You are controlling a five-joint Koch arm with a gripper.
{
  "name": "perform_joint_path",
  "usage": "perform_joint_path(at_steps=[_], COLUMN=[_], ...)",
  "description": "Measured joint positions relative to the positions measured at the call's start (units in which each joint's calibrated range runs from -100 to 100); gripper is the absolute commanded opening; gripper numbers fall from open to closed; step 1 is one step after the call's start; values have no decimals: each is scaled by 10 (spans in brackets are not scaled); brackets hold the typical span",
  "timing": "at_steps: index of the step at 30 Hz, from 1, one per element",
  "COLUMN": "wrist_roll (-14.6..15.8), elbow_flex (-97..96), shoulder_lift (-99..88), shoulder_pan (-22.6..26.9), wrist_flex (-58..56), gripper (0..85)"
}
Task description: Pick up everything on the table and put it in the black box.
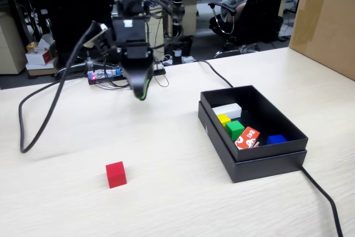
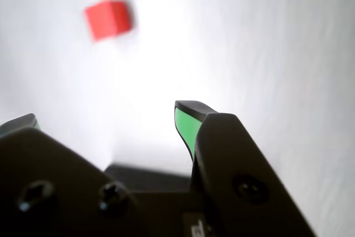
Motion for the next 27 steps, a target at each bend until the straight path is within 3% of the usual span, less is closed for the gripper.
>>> perform_joint_path(at_steps=[9, 17, 27], wrist_roll=[-43, -55, -66], elbow_flex=[-75, 101, 114], shoulder_lift=[172, 318, 391], shoulder_pan=[-42, -44, -44], wrist_flex=[149, 166, 167], gripper=[472, 456, 456])
